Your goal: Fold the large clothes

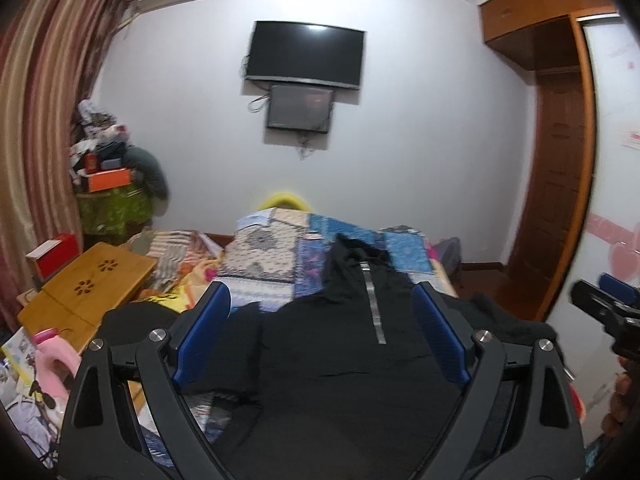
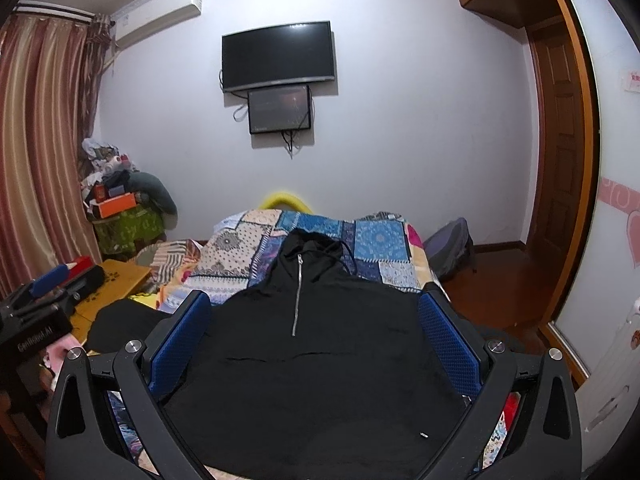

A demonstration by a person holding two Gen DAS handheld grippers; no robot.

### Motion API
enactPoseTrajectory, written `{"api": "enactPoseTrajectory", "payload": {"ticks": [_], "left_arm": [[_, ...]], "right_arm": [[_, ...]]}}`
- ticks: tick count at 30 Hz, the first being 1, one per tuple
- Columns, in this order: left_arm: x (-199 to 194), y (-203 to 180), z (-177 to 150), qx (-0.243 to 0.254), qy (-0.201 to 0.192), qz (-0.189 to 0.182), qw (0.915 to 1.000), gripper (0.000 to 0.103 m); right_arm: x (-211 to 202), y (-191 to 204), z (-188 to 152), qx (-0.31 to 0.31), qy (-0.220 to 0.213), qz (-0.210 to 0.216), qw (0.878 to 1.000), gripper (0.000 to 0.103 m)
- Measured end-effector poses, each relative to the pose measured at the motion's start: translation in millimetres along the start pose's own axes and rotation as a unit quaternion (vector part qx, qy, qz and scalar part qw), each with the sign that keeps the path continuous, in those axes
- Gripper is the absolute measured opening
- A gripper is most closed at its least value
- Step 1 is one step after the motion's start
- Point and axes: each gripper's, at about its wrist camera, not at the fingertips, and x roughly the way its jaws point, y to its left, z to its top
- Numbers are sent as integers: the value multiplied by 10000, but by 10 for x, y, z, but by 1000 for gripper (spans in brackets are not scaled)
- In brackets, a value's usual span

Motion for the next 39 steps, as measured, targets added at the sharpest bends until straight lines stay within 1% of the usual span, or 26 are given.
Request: {"api": "enactPoseTrajectory", "payload": {"ticks": [4,8,12,15,18,21,22,23,25,26,27,28,30,31,32,33,36,39], "left_arm": [[217,251,7,-70,59,463,9989,92],[477,627,-9,-251,276,845,9957,92],[773,1090,-104,-522,632,1375,9871,92],[969,1418,-221,-812,933,1616,9791,92],[1119,1793,-382,-1304,1281,1764,9672,92],[1273,2156,-591,-1819,1698,1722,9531,90],[1284,2209,-638,-1918,1785,1726,9495,90],[1340,2336,-739,-2113,1956,1709,9423,89],[1420,2478,-862,-2383,2170,1668,9318,86],[1467,2607,-970,-2641,2295,1615,9228,83],[1497,2665,-1027,-2798,2386,1598,9161,80],[1534,2765,-1116,-3009,2485,1559,9074,79],[1591,2914,-1243,-3349,2590,1490,8936,76],[1614,2964,-1299,-3527,2632,1501,8853,74],[1637,3022,-1372,-3734,2678,1544,8747,71],[1657,3050,-1413,-3820,2692,1517,8709,71],[1751,3098,-1506,-3949,2715,1449,8657,71],[1880,3153,-1578,-3935,2813,1530,8618,70]], "right_arm": [[129,-25,-20,26,195,-54,9998,103],[299,-89,-35,48,441,-151,9989,103],[444,-165,-60,85,641,-269,9975,103],[562,-245,-70,133,831,-349,9958,103],[678,-316,-97,132,1012,-454,9937,103],[786,-362,-117,134,1171,-529,9916,103],[827,-371,-120,150,1227,-539,9909,103],[860,-385,-129,176,1291,-544,9900,103],[930,-417,-148,239,1429,-528,9880,103],[953,-423,-158,259,1491,-521,9871,103],[977,-431,-171,271,1556,-517,9861,103],[1012,-441,-174,277,1602,-514,9854,103],[1047,-452,-185,258,1667,-536,9842,103],[1064,-453,-186,234,1695,-559,9837,103],[1086,-448,-185,221,1708,-565,9834,103],[1097,-444,-184,203,1729,-571,9831,103],[1140,-423,-181,192,1782,-540,9823,103],[1199,-403,-176,190,1850,-481,9814,103]]}}
